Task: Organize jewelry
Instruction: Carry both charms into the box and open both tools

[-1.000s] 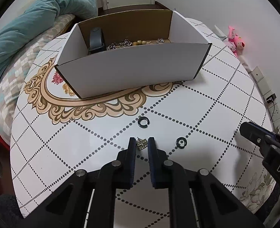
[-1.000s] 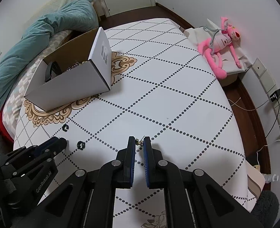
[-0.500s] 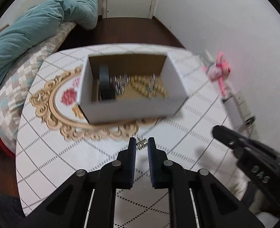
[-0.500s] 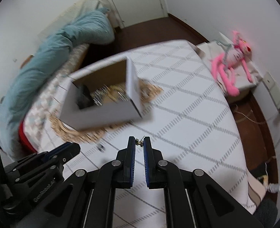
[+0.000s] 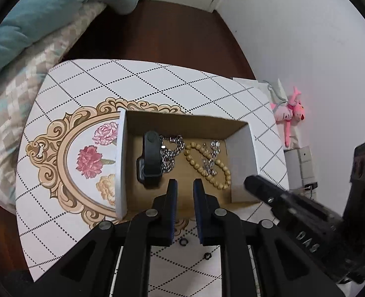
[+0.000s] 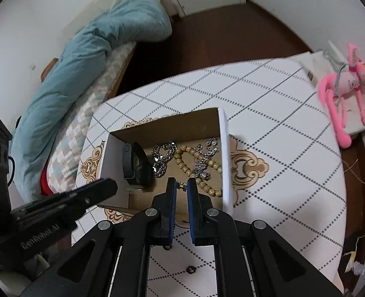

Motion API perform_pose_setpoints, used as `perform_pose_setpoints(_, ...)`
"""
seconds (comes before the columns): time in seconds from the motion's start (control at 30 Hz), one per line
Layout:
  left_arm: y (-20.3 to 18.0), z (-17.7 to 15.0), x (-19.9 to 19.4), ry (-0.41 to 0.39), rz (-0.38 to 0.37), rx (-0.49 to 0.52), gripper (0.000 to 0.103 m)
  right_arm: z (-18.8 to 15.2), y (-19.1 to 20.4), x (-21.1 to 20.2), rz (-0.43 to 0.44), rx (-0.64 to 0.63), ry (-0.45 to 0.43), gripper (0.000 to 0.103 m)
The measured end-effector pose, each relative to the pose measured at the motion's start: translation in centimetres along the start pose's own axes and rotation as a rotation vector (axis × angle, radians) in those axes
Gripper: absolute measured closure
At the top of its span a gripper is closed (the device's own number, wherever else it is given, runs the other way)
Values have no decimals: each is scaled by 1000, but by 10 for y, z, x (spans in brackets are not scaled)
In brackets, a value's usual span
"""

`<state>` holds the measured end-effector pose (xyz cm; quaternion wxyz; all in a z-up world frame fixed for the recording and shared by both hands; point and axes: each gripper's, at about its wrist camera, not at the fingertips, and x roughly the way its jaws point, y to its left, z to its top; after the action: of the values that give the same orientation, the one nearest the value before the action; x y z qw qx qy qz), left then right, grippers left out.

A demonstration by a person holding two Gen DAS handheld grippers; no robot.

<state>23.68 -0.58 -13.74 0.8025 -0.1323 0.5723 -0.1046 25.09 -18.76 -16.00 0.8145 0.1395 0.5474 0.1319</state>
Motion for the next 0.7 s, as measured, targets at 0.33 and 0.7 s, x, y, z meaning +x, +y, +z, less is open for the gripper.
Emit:
perform_pose_setpoints(0.33, 9, 7, -19, -111, 181, 21, 24, 3, 0, -11, -114, -40, -59, 58)
perform_pose_setpoints(0.7, 17, -17, -13, -163, 347, 79, 0, -6, 10, -15, -361, -141, -83, 3)
